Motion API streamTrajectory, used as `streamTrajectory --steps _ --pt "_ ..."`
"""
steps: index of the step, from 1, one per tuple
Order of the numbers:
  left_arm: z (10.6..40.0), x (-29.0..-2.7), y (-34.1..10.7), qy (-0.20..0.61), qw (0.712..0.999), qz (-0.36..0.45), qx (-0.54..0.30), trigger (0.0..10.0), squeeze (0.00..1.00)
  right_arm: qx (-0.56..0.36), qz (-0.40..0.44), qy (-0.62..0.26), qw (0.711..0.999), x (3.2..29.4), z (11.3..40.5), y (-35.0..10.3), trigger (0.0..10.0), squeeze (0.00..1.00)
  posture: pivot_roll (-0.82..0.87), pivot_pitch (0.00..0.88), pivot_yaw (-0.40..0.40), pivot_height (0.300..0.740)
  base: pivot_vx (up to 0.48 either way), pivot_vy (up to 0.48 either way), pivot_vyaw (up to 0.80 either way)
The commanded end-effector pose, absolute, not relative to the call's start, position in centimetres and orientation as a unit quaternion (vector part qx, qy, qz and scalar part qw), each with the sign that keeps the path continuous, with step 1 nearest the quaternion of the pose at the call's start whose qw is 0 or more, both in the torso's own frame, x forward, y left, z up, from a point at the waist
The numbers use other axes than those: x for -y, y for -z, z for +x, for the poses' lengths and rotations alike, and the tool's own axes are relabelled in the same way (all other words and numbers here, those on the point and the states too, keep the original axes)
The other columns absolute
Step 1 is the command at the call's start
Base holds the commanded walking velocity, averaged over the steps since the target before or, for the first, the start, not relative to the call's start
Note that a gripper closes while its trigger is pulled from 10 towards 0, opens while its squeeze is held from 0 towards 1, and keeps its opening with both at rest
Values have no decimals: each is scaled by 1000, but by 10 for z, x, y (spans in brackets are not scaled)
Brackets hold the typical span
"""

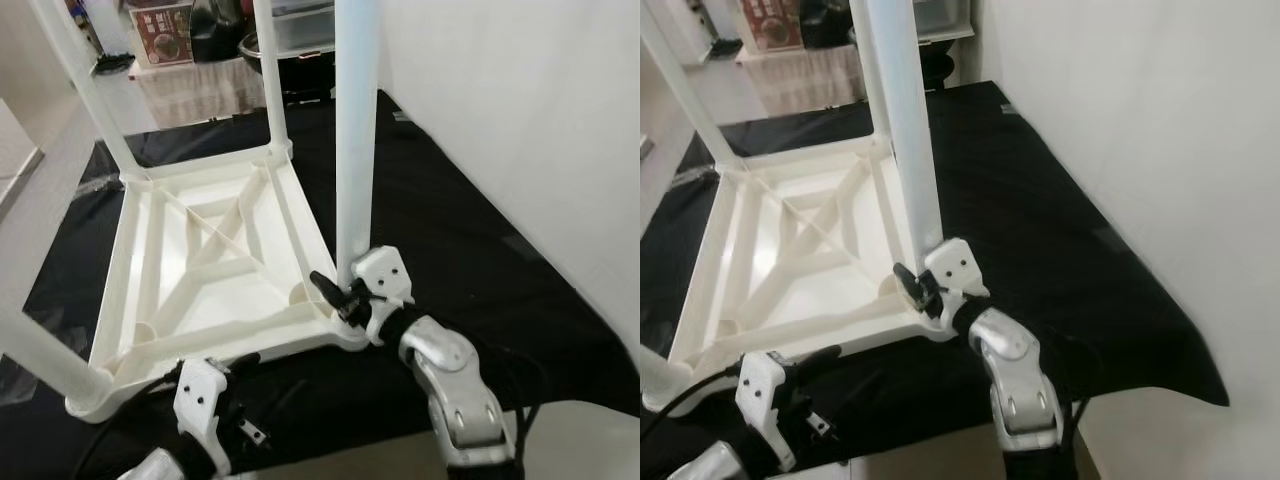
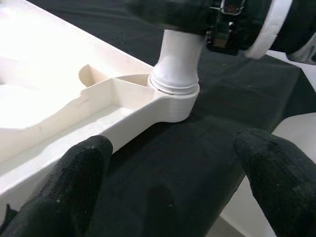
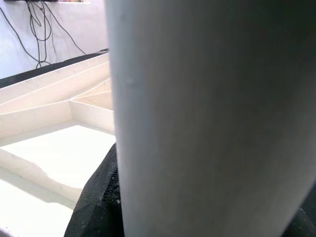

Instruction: Building children table

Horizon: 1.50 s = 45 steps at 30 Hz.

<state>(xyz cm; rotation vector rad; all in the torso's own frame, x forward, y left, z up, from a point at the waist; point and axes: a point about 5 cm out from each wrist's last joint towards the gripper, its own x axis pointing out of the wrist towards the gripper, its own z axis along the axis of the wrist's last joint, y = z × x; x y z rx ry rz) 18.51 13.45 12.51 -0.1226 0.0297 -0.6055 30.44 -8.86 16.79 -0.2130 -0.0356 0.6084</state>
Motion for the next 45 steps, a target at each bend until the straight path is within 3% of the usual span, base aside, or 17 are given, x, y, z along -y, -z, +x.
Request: streamTrajectory --steps 1,4,5,6,7,8,12,13,14,15,19,29,30,40,42,44,45 --pt "185 -136 -119 295 954 -56 -25 10000 0 -64 -130 -268 953 99 306 -138 0 0 19 179 -3 740 0 0 0" --pt "186 -135 -119 289 955 -58 -22 10000 0 -42 -135 -253 957 95 310 -148 0 0 17 173 -1 740 0 0 0" --pt "187 -135 -119 287 956 -58 -21 10000 0 -34 -140 -239 960 93 310 -152 4510 0 17 173 -1 740 0 0 0" --pt "187 -135 -119 287 956 -58 -21 10000 0 -34 -140 -239 960 93 310 -152 4510 0 17 173 -1 740 0 0 0" --pt "187 -134 -119 287 956 -58 -21 10000 0 -24 -121 -255 959 87 312 -158 10000 0 16 163 -1 740 0 0 0" --pt "188 -133 -119 288 956 -58 -20 10000 0 -10 -97 -291 952 80 314 -166 10000 1000 18 159 0 740 0 0 0" --pt "189 -132 -119 291 955 -56 -19 10000 0 21 -53 -388 920 69 319 -182 10000 1000 21 153 2 740 0 0 0" --pt "189 -131 -118 292 955 -56 -19 10000 0 42 -51 -486 871 67 317 -192 10000 1000 23 151 1 740 0 0 0" --pt "189 -131 -118 292 955 -56 -19 10000 0 42 -51 -486 871 67 317 -192 10000 1000 23 151 1 740 0 0 0" --pt "189 -130 -118 292 955 -56 -19 10000 0 44 -60 -524 848 69 317 -194 10000 0 26 147 1 740 0 0 0" --pt "188 -130 -118 291 955 -57 -18 10000 0 23 -128 -612 780 81 327 -194 10000 0 33 149 -7 740 0 0 0" --pt "186 -131 -117 286 956 -56 -20 10000 0 -12 -141 -704 695 83 340 -206 10000 0 46 162 -4 740 0 0 0" --pt "185 -131 -116 286 956 -56 -22 10000 0 -14 -138 -706 694 82 343 -207 0 0 46 163 -4 740 0 0 0" --pt "184 -131 -113 285 956 -58 -24 10000 0 -4 -128 -707 696 90 345 -207 0 0 35 178 1 740 0 0 0" --pt "184 -131 -114 286 956 -59 -24 10000 0 0 -129 -697 705 94 345 -206 0 0 24 183 6 740 0 0 0" --pt "183 -131 -116 288 956 -60 -23 10000 0 11 -144 -644 751 107 347 -203 0 0 14 197 0 740 0 0 0" --pt "183 -131 -116 288 956 -60 -23 10000 0 11 -144 -644 751 107 347 -203 0 0 14 197 0 740 0 0 0"
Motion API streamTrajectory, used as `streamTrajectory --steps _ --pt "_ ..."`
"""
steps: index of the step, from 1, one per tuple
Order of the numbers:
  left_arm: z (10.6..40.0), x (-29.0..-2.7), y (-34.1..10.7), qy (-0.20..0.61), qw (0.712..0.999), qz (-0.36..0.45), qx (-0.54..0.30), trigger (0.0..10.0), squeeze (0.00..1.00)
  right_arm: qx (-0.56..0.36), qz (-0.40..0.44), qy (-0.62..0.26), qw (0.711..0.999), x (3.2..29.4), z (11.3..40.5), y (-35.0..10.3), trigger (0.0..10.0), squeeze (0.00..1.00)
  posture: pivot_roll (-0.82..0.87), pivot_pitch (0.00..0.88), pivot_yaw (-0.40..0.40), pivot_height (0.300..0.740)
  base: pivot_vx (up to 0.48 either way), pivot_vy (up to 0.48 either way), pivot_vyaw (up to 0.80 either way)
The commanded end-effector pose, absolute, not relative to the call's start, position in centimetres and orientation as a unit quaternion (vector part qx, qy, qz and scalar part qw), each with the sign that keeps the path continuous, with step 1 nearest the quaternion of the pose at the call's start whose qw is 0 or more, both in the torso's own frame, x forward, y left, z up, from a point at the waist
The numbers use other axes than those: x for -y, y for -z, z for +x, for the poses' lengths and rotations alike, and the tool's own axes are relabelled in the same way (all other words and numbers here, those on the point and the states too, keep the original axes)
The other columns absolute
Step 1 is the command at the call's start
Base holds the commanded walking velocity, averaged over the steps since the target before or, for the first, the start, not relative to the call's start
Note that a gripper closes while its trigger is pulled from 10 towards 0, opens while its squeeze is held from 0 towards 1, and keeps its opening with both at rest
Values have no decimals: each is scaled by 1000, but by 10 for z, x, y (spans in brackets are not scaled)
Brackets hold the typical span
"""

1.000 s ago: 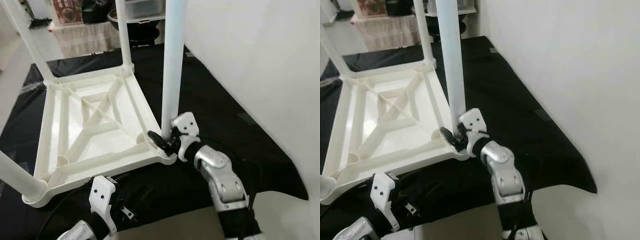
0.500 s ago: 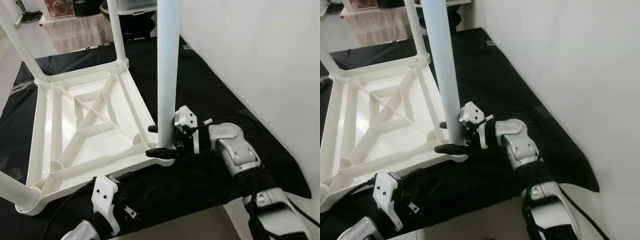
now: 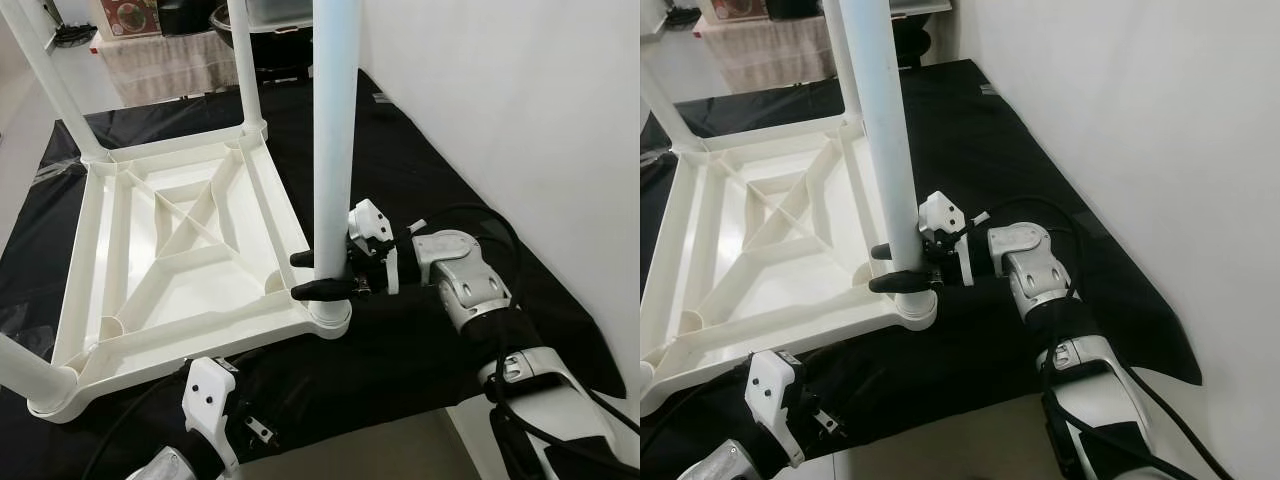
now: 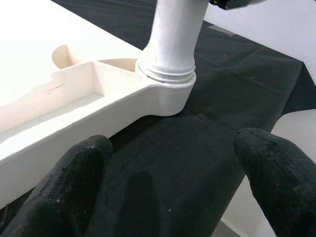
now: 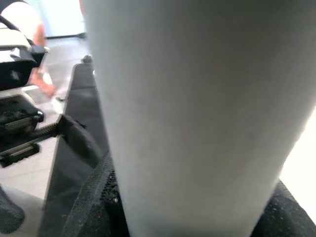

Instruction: Building children table

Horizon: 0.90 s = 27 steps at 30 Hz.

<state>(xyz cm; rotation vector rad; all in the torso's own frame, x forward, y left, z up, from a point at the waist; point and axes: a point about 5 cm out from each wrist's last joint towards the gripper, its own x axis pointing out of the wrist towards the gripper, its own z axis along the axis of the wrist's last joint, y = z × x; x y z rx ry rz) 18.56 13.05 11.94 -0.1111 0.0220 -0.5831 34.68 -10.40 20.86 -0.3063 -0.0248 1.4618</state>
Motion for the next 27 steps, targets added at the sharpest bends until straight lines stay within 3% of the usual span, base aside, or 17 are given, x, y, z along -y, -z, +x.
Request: streamTrajectory --steps 1,2,3,4,5,7,8,11,18,19,20,21,22,27 --pt "183 -131 -117 288 955 -60 -22 10000 0 15 -150 -620 770 112 348 -203 0 0 10 202 -4 740 0 0 0" --pt "182 -132 -118 288 955 -60 -21 10000 0 11 -147 -577 803 115 348 -199 0 0 8 206 -8 740 0 0 0" --pt "182 -132 -118 288 955 -60 -21 10000 0 11 -147 -577 803 115 348 -199 0 0 8 206 -8 740 0 0 0" --pt "182 -132 -119 287 956 -60 -20 10000 0 6 -156 -509 847 116 347 -192 0 0 14 211 -6 740 0 0 0" --pt "182 -134 -121 285 956 -59 -19 10000 0 -23 -124 -343 931 113 331 -168 0 0 23 235 6 740 0 0 0" --pt "182 -134 -121 285 956 -59 -19 10000 0 -23 -124 -343 931 113 331 -168 0 0 23 235 6 740 0 0 0" --pt "182 -135 -122 284 957 -58 -18 10000 0 -29 -105 -290 951 109 317 -155 0 0 6 224 21 740 0 0 0" --pt "182 -136 -123 284 957 -57 -19 10000 0 -30 -88 -259 961 101 310 -149 0 0 12 221 27 740 0 0 0" --pt "184 -135 -124 290 955 -54 -20 10000 0 -13 -82 -291 953 80 319 -154 0 0 18 218 23 740 0 0 0" --pt "184 -136 -124 286 957 -55 -19 10000 0 -7 -84 -294 952 77 322 -157 2549 0 25 208 26 740 0 0 0" --pt "185 -136 -124 282 958 -54 -17 10000 0 0 -81 -311 947 73 324 -162 10000 27 33 205 25 740 0 0 0" --pt "185 -136 -124 282 958 -54 -17 10000 0 0 -81 -311 947 73 324 -162 10000 27 33 205 25 740 0 0 0" --pt "185 -136 -124 280 958 -54 -17 10000 0 1 -80 -313 946 70 324 -166 10000 1000 38 204 24 740 0 0 0" --pt "185 -136 -124 280 959 -50 -17 10000 0 16 -70 -386 920 66 325 -180 10000 1000 53 192 24 740 0 0 0"
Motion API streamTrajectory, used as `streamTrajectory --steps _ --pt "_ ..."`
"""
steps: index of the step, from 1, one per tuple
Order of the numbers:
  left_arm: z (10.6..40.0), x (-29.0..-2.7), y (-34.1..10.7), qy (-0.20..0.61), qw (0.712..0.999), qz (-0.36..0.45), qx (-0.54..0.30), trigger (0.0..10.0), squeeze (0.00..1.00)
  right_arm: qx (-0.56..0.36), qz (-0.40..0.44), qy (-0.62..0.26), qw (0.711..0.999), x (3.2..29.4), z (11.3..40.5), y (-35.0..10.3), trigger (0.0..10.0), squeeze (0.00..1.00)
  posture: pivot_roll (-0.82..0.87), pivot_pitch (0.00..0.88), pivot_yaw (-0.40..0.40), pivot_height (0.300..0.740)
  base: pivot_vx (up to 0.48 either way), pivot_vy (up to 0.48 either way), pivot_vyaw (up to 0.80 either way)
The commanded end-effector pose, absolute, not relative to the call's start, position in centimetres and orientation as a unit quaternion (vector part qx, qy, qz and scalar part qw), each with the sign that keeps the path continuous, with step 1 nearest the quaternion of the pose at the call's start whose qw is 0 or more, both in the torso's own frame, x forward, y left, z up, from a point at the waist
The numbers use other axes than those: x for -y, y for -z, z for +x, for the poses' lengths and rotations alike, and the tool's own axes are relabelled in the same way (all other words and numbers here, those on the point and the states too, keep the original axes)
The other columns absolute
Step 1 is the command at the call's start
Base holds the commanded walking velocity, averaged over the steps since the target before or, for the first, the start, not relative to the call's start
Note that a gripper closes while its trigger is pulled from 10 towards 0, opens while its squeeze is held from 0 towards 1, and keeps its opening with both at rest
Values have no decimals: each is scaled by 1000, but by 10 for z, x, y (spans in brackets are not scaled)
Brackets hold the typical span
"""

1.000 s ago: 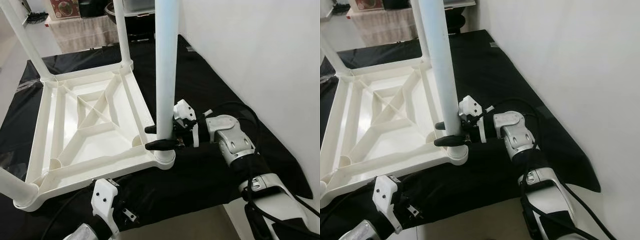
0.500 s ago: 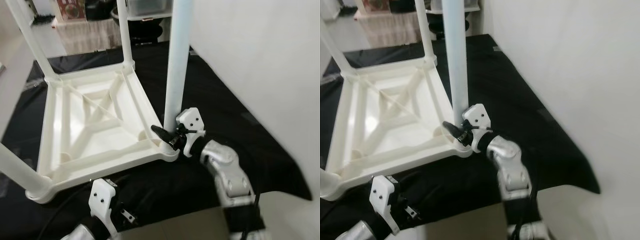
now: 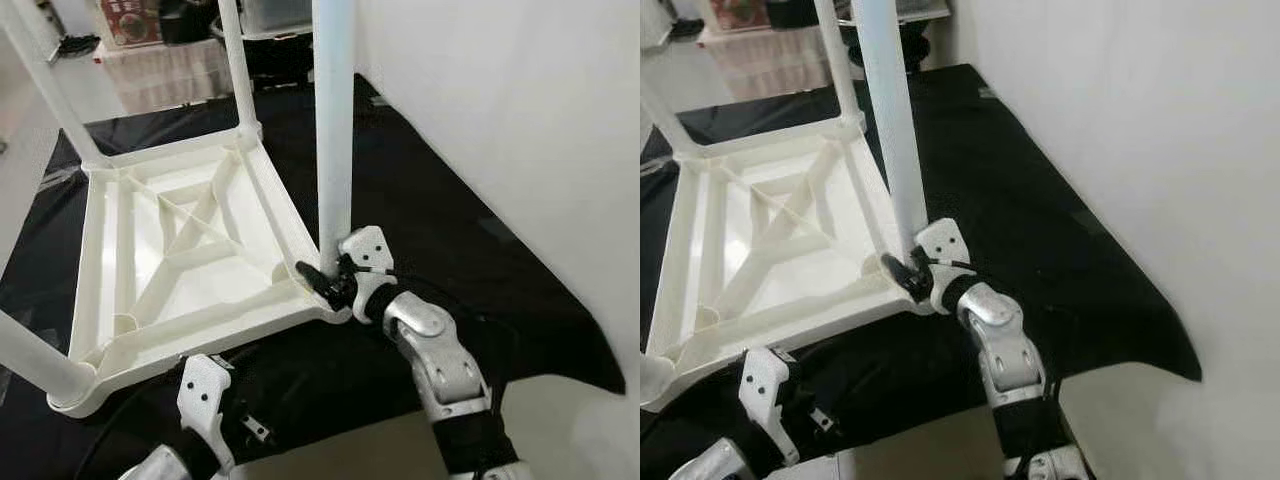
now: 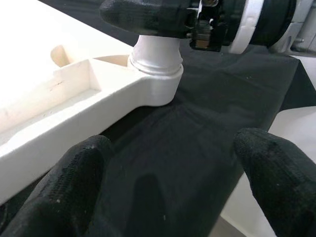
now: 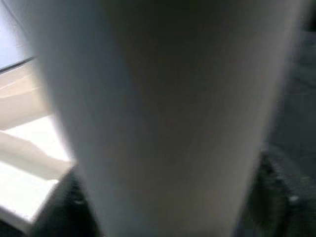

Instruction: Building children table

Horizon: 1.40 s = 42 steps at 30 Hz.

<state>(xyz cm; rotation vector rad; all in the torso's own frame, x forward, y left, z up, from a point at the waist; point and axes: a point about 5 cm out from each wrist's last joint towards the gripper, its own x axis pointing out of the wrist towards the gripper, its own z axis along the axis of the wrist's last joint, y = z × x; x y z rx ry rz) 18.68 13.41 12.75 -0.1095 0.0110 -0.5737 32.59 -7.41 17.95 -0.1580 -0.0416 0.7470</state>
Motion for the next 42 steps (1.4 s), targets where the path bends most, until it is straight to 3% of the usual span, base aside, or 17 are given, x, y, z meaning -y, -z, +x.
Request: streamTrajectory --steps 1,3,4,5,6,9,11,16,18,19,28,33,36,37,38,40,42 --pt "185 -135 -124 281 958 -48 -19 10000 0 48 -85 -471 877 75 329 -198 10000 824 54 190 22 740 0 0 0" --pt "185 -135 -123 282 958 -48 -19 10000 0 56 -97 -498 860 79 330 -203 10000 824 56 186 20 740 0 0 0" --pt "185 -135 -123 283 958 -48 -20 10000 0 58 -109 -519 846 83 331 -206 10000 337 56 186 20 740 0 0 0" --pt "185 -135 -123 283 958 -48 -20 10000 0 57 -116 -526 840 85 332 -207 10000 337 56 186 20 740 0 0 0" --pt "185 -135 -123 284 957 -48 -21 10000 0 50 -138 -552 821 88 333 -207 10000 0 56 184 19 740 0 0 0" --pt "184 -134 -123 285 957 -48 -21 10000 0 44 -154 -571 805 91 335 -207 10000 0 58 184 16 740 0 0 0" --pt "183 -133 -122 287 957 -48 -23 10000 0 24 -169 -614 771 95 337 -207 10000 0 72 180 7 740 0 0 0" --pt "181 -133 -121 284 957 -46 -25 10000 0 7 -166 -646 745 94 343 -211 10000 0 82 178 4 740 0 0 0" --pt "180 -133 -120 283 958 -45 -26 10000 0 -6 -158 -668 728 96 347 -212 1137 0 86 176 1 740 0 0 0" --pt "180 -133 -120 283 958 -45 -26 10000 0 -9 -153 -674 722 97 349 -213 0 0 88 174 0 740 0 0 0" --pt "180 -133 -119 284 957 -45 -29 10000 0 -17 -145 -680 718 103 357 -214 0 0 84 166 2 740 0 0 0" --pt "179 -131 -117 286 957 -47 -31 10000 0 -17 -139 -666 733 112 359 -209 0 0 70 163 -1 740 0 0 0" --pt "179 -130 -117 288 956 -49 -31 10000 0 -3 -141 -631 763 116 360 -205 0 0 67 166 -8 740 0 0 0" --pt "178 -130 -117 288 956 -50 -30 10000 0 3 -138 -595 792 118 360 -201 0 0 63 168 -16 740 0 0 0" --pt "178 -130 -117 288 956 -50 -30 10000 0 3 -138 -595 792 118 360 -201 0 0 63 168 -16 740 0 0 0" --pt "179 -132 -118 285 957 -51 -29 10000 0 11 -91 -367 926 110 353 -170 0 0 58 174 -17 740 0 0 0" --pt "179 -132 -118 285 957 -51 -29 10000 0 11 -91 -367 926 110 353 -170 0 0 58 174 -17 740 0 0 0"
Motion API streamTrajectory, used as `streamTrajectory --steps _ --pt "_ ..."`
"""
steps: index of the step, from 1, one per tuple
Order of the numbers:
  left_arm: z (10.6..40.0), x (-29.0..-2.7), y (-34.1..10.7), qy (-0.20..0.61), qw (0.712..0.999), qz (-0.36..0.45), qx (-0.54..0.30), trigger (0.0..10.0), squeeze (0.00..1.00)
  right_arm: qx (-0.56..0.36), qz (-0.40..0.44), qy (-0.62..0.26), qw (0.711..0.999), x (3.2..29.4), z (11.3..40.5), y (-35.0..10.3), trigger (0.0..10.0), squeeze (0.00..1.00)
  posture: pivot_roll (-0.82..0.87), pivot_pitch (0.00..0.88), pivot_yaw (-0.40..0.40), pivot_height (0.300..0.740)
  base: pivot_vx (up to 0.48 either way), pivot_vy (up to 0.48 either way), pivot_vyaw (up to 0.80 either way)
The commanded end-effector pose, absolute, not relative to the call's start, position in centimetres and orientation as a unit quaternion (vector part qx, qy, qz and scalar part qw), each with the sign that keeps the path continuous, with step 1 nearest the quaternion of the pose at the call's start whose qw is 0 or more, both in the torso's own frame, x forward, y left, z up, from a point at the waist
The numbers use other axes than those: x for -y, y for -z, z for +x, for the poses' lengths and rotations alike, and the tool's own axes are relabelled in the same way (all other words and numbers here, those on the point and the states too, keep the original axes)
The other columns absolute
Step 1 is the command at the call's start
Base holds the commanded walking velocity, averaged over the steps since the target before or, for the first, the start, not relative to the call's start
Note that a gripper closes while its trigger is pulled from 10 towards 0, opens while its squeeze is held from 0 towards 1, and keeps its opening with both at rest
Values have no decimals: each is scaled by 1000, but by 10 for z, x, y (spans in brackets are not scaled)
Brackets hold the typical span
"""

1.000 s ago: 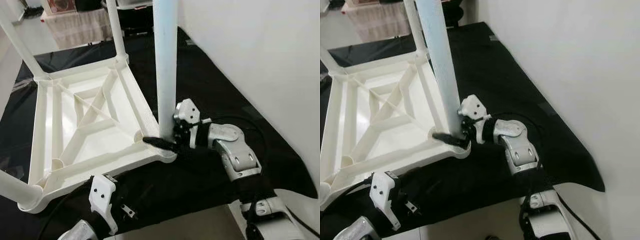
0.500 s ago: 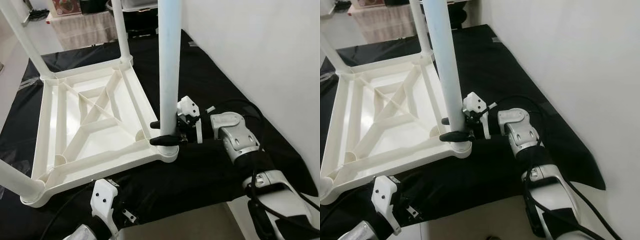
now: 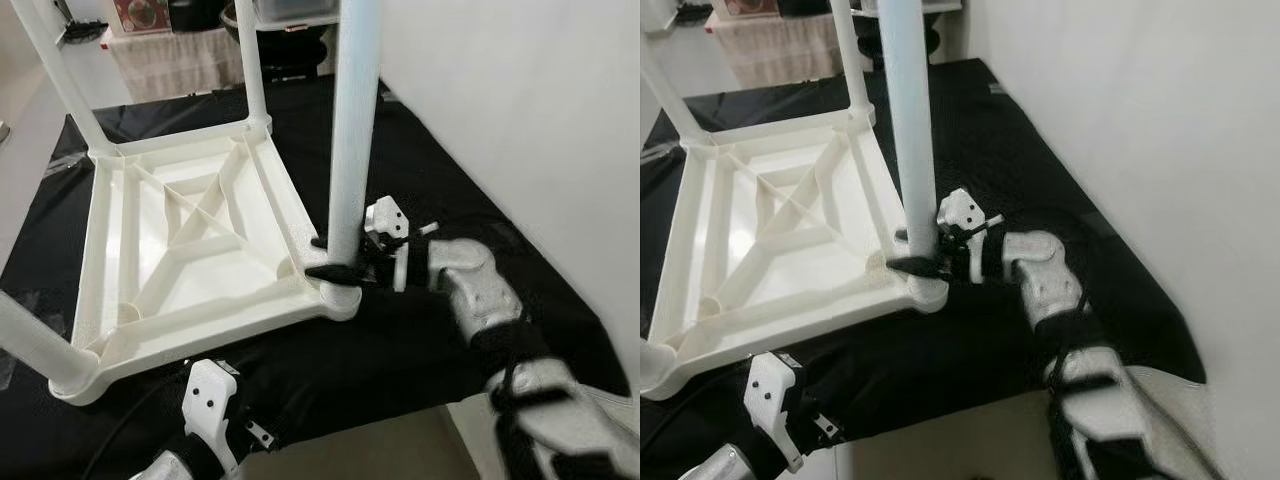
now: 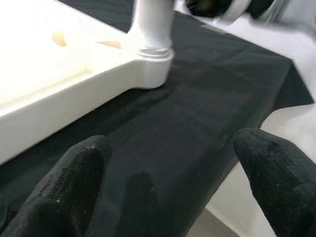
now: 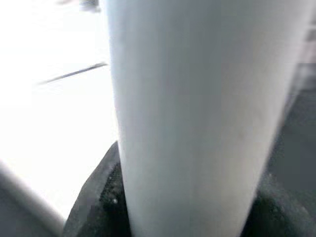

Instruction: Building children table

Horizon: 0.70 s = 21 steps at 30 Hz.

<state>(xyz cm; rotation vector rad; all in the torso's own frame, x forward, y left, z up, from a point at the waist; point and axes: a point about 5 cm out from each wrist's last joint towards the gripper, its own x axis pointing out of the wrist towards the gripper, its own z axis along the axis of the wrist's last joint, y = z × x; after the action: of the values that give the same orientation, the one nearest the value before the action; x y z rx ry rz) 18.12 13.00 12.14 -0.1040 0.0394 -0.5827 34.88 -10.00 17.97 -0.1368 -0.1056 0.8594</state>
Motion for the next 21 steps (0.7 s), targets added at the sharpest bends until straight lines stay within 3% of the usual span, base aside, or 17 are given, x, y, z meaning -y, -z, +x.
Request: streamTrajectory --steps 1,4,10,11,13,14,17,18,21 --pt "181 -135 -118 284 957 -50 -28 10000 0 -15 -70 -264 962 91 319 -139 0 0 45 170 5 740 0 0 0" --pt "183 -137 -117 283 957 -49 -29 10000 0 -26 -51 -297 953 69 301 -126 0 0 45 170 5 740 0 0 0" --pt "187 -134 -117 294 954 -48 -27 10000 0 -12 -84 -344 935 64 310 -131 0 0 35 147 -5 740 0 0 0" --pt "188 -132 -117 292 955 -48 -23 10000 0 -10 -86 -348 934 64 312 -132 10000 0 33 142 -15 740 0 0 0" --pt "188 -131 -117 289 956 -49 -21 10000 0 -9 -88 -349 933 64 313 -133 10000 0 33 142 -15 740 0 0 0" --pt "189 -131 -118 283 958 -50 -18 10000 0 -5 -64 -380 923 60 312 -136 10000 1000 32 144 -20 740 0 0 0" --pt "190 -131 -117 279 959 -51 -16 10000 0 11 -20 -451 892 51 306 -150 10000 1000 28 141 -22 740 0 0 0" --pt "190 -131 -117 279 959 -51 -16 10000 0 11 -20 -451 892 51 306 -150 10000 1000 28 141 -22 740 0 0 0" --pt "191 -130 -117 284 957 -50 -16 10000 0 38 -44 -522 851 54 307 -171 10000 1000 27 140 -16 740 0 0 0"
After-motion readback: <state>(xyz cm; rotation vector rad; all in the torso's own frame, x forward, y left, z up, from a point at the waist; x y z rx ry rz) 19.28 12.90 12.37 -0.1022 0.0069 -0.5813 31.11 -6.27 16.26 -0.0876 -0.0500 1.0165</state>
